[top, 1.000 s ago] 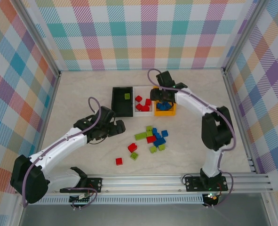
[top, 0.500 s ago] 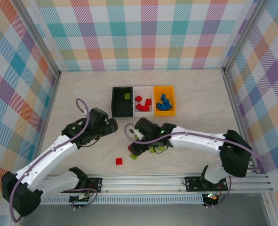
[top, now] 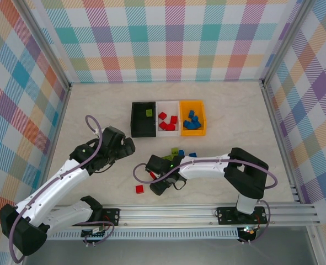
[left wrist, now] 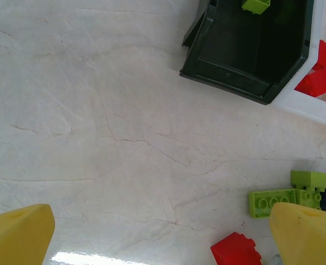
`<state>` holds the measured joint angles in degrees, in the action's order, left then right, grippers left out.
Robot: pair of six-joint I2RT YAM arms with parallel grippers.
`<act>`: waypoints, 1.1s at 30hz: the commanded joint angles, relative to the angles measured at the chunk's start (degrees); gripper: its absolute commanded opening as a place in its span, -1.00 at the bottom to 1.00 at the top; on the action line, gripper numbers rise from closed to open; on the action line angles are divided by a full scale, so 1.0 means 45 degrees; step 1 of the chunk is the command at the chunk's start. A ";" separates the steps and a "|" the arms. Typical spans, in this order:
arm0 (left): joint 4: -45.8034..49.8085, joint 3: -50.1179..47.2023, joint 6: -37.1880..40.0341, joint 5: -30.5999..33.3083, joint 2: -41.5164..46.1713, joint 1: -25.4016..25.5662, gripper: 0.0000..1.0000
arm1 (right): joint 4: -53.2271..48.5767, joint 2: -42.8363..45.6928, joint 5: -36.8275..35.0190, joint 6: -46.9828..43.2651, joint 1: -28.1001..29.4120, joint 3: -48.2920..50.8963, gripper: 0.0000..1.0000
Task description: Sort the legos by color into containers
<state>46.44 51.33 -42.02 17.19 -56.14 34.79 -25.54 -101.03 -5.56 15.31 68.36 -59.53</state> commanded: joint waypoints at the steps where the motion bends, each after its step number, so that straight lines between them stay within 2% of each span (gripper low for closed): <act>1: 0.0028 -0.0137 0.0009 0.0091 -0.0025 -0.0054 1.00 | 0.0227 -0.0401 -0.0061 -0.0258 0.0282 -0.0527 0.35; 5: -0.0053 -0.0133 0.0000 -0.0034 -0.0063 -0.0074 1.00 | 0.0153 -0.0768 -0.0248 -0.0270 0.0353 -0.0861 0.26; 10: -0.0016 -0.0061 0.0116 -0.0099 -0.0047 -0.0106 1.00 | 0.0090 -0.0683 -0.0390 -0.0268 0.0349 -0.0954 -0.06; 14: 0.0013 -0.0115 0.0100 -0.0149 -0.0054 -0.0096 1.00 | 0.0338 0.0139 -0.0175 -0.0146 0.0353 -0.0628 -0.30; 18: 0.0033 -0.0081 0.0086 -0.0061 0.0065 -0.0094 1.00 | 0.0276 0.1379 -0.0365 -0.0004 0.0170 -0.0603 -0.36; 22: -0.0023 -0.0080 0.0033 -0.0068 0.0243 -0.0123 1.00 | 0.0326 0.2122 -0.0372 -0.0169 -0.0896 -0.1676 -0.36; 27: -0.0065 -0.0195 -0.0087 -0.0187 0.0289 -0.0123 1.00 | 0.0230 0.0404 -0.0278 -0.0439 -0.2853 -0.4852 -0.37; 33: -0.0082 -0.0505 -0.0130 -0.0587 0.0329 -0.0152 1.00 | -0.0339 -0.3036 -0.0877 -0.0619 -0.4159 -0.9126 -0.36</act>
<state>46.39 50.06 -42.26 15.90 -55.53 34.41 -24.84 -109.21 -8.12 14.02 50.54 -95.44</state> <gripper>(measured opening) 0.997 0.323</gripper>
